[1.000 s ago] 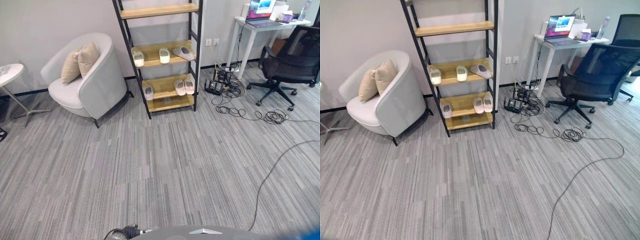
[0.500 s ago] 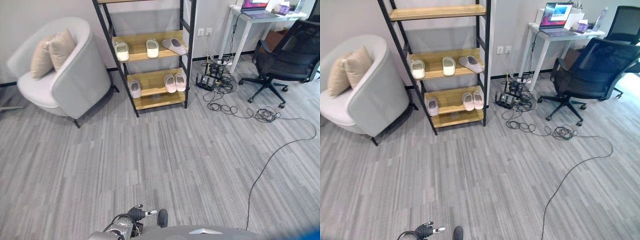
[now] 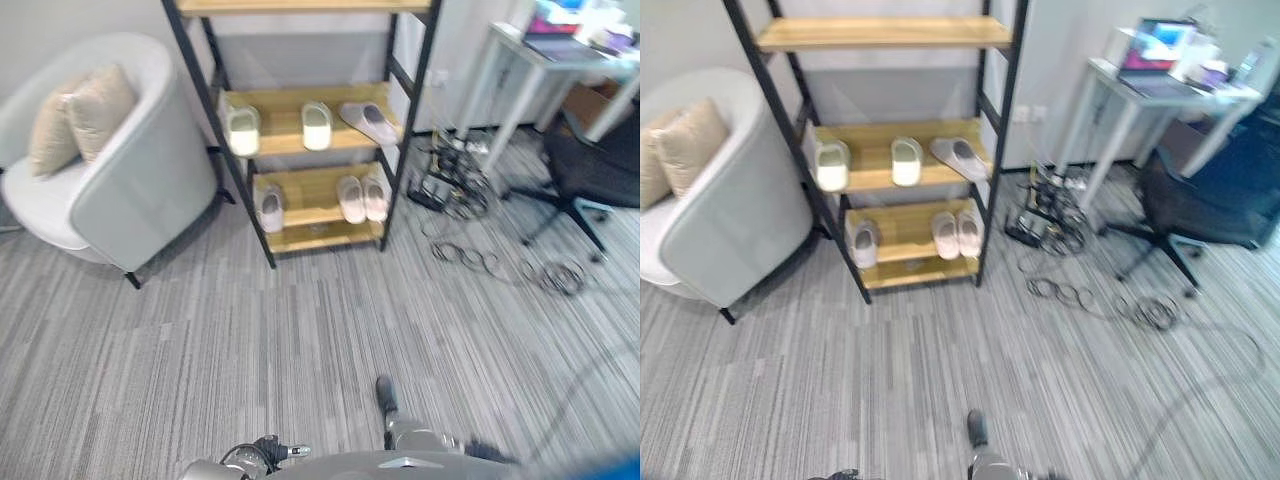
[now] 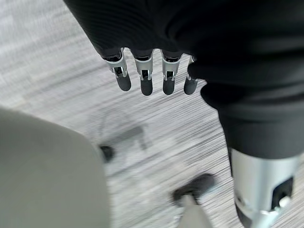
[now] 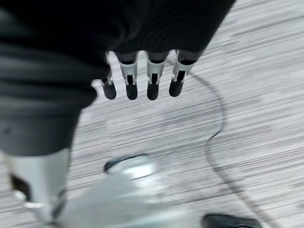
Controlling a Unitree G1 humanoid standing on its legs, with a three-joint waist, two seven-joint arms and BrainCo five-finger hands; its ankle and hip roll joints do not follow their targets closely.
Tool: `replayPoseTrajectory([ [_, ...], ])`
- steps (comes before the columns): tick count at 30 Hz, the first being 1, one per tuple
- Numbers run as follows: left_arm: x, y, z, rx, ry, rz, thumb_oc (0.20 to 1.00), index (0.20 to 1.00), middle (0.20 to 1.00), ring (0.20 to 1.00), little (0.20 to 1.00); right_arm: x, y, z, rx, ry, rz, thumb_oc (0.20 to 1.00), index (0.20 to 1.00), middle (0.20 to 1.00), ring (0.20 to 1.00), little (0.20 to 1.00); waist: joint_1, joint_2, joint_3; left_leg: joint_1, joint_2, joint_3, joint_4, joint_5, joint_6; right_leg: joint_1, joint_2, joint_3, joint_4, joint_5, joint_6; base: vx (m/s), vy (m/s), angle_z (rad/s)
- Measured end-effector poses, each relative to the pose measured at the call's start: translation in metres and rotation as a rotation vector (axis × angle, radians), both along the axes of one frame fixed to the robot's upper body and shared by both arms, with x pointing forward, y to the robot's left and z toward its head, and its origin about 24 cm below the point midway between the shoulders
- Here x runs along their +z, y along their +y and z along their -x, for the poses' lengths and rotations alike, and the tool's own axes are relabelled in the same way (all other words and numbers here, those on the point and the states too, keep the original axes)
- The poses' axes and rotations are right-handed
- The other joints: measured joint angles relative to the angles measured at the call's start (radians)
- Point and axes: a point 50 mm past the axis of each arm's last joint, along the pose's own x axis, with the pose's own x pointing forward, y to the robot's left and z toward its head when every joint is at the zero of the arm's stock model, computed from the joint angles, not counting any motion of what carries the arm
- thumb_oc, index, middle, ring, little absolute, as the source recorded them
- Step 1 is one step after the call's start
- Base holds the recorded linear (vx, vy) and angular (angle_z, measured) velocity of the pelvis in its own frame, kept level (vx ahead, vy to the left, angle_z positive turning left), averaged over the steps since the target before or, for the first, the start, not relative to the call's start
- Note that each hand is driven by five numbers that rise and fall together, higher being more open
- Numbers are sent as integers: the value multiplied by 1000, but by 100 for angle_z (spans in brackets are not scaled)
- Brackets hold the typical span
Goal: Arrange the slippers neatly on the shoe rack.
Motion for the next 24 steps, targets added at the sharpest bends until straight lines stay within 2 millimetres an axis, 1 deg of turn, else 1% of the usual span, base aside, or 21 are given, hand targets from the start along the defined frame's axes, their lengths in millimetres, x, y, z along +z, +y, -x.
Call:
replayPoseTrajectory([
  [1, 0, -1, -3, -1, -8, -1, 1000, 1000, 1000, 1000, 1000, 2, -4, -7, 4, -20, 7, 1000, 1000, 1000, 1000, 1000, 3, -2, 1, -17, -4, -8, -5, -16, 17, 32, 1, 12, -26, -9, -20, 385, -374, 31],
  [2, 1, -1, -3, -1, -9, -3, 1000, 1000, 1000, 1000, 1000, 2, -4, -8, 1, -19, 7, 1000, 1000, 1000, 1000, 1000, -2, 1, 3, -30, 18, -16, -37, 18, 8, 65, 10, 4, -30, -27, -40, 408, -456, -8],
  [3, 0, -3, 2, -2, 8, -8, 1000, 1000, 1000, 1000, 1000, 1, -4, -4, -8, 4, 6, 1000, 1000, 1000, 1000, 1000, -11, 12, 5, -32, 53, -46, -47, 97, -5, 103, 32, -19, -29, -50, -48, 261, -314, 41],
  [4, -1, -4, 7, -5, 23, -14, 1000, 1000, 1000, 1000, 1000, -1, -2, 8, -16, 36, -4, 1000, 1000, 1000, 1000, 1000, -18, 14, -27, -35, 71, -111, 0, 110, -31, 154, 38, -58, -51, -83, -56, 167, -278, 94],
  [5, -1, -6, 3, -26, 11, -11, 1000, 1000, 1000, 1000, 1000, -2, 0, 18, -12, 69, -9, 1000, 1000, 1000, 1000, 1000, -14, -18, -39, -69, 59, -108, 101, 104, -83, 189, 24, -97, -74, -113, -66, 72, -190, 103],
  [6, 0, -13, -5, -34, -17, 5, 1000, 1000, 1000, 1000, 1000, -1, -4, 12, -11, 52, -1, 1000, 1000, 1000, 1000, 1000, 4, -5, -46, -119, 67, -106, 173, 122, -94, 191, 41, -123, -61, -114, -90, 104, -207, 94],
  [7, 2, -9, -11, -13, -32, 0, 1000, 1000, 1000, 1000, 1000, 1, -4, -4, -2, -3, 2, 1000, 1000, 1000, 1000, 1000, 10, -23, -37, -252, 53, -91, 379, 147, -134, 182, 17, -152, -59, -126, -100, 153, -91, 95],
  [8, 5, -14, -25, -1, -76, 18, 1000, 1000, 1000, 1000, 1000, 3, -7, -12, -2, -20, 10, 1000, 1000, 1000, 1000, 1000, 13, -39, -18, -384, 62, -14, 548, 164, -141, 201, -3, -185, -87, -122, -98, 208, -11, 104],
  [9, 6, -16, -30, -5, -111, 30, 1000, 1000, 1000, 1000, 1000, 4, -10, -18, -12, -33, 19, 1000, 1000, 1000, 1000, 1000, 23, -42, -8, -440, 85, 37, 543, 147, -107, 218, -9, -200, -100, -132, -97, 244, 32, 103],
  [10, 7, -17, -31, -11, -132, 33, 1000, 1000, 1000, 1000, 1000, 6, -9, -28, -24, -64, 21, 1000, 1000, 1000, 1000, 1000, 34, -45, -5, -446, 115, 101, 332, 131, -83, 249, -13, -214, -141, -127, -89, 304, 91, 63],
  [11, 9, -19, -36, -33, -160, 36, 1000, 1000, 1000, 1000, 1000, 11, -15, -47, -12, -110, 48, 1000, 1000, 1000, 1000, 1000, 47, -15, 20, -460, 118, 80, -40, 183, -89, 311, -3, -233, -192, -126, -78, 405, 124, 31],
  [12, 9, -17, -36, -34, -162, 30, 1000, 1000, 1000, 1000, 1000, 13, -16, -53, 14, -123, 62, 1000, 1000, 1000, 1000, 1000, 48, 5, 31, -476, 117, 44, -142, 230, -97, 355, 12, -234, -220, -135, -71, 413, 128, -4],
  [15, 9, 12, -30, 182, -177, -1, 1000, 1000, 1000, 1000, 1000, 10, -9, -47, 50, -102, 57, 1000, 1000, 1000, 1000, 1000, 103, 14, 52, -477, 90, -4, -138, 271, -83, 464, 39, -173, -226, -199, -62, 470, 234, -85],
  [16, 8, 24, -20, 197, -138, -50, 1000, 1000, 1000, 1000, 1000, 6, -5, -35, 46, -78, 51, 1000, 1000, 1000, 1000, 1000, 95, 1, 38, -413, 63, 6, -97, 264, -32, 526, 24, -158, -220, -232, -39, 341, 231, -93],
  [17, 6, 44, 1, 221, -65, -125, 1000, 1000, 1000, 1000, 1000, 0, 11, -14, 44, -33, 15, 1000, 1000, 1000, 1000, 1000, 96, -37, 6, -329, 31, 19, -144, 310, 34, 550, -12, -132, -142, -280, -12, 304, 259, -67],
  [19, 8, 67, 19, 200, 21, -207, 1000, 1000, 1000, 1000, 1000, -3, 21, -2, 33, -9, -14, 1000, 1000, 1000, 1000, 1000, 93, -86, -22, -262, -2, 29, -170, 292, 87, 542, -48, -160, -53, -273, 5, 256, 296, -15],
  [20, 5, 67, 41, 182, 97, -220, 1000, 1000, 1000, 1000, 1000, -4, 25, -3, 12, -17, -24, 1000, 1000, 1000, 1000, 1000, 97, -90, -30, -234, -23, 19, -172, 279, 103, 517, -81, -172, 44, -301, 31, 124, 294, 29],
  [21, 6, 59, 22, 168, 77, -204, 1000, 1000, 1000, 1000, 1000, -1, 35, -26, 62, -76, -43, 1000, 1000, 1000, 1000, 1000, 104, -71, -37, -239, -59, 18, -101, 216, 157, 446, -118, -140, 205, -250, 108, 141, 350, 8],
  [22, 6, 38, -3, 115, -16, -154, 1000, 1000, 1000, 1000, 1000, 0, 42, -35, 53, -111, -65, 1000, 1000, 1000, 1000, 1000, 117, -12, -60, -236, -76, 32, -94, 199, 181, 270, -153, -144, 541, -224, 134, 69, 134, 9],
  [23, 14, 32, -41, 67, -120, -146, 1000, 1000, 1000, 1000, 1000, 2, 39, -46, 76, -132, -55, 1000, 1000, 1000, 1000, 1000, 108, -11, -62, -244, -103, 27, -72, 194, 185, 153, -166, -114, 637, -233, 140, 177, 11, 7],
  [24, 17, 24, -54, 43, -154, -136, 1000, 1000, 1000, 1000, 1000, 3, 34, -46, 72, -133, -40, 1000, 1000, 1000, 1000, 1000, 103, -11, -51, -242, -107, 22, -69, 180, 169, 106, -175, -104, 620, -239, 130, 213, -79, 9],
])
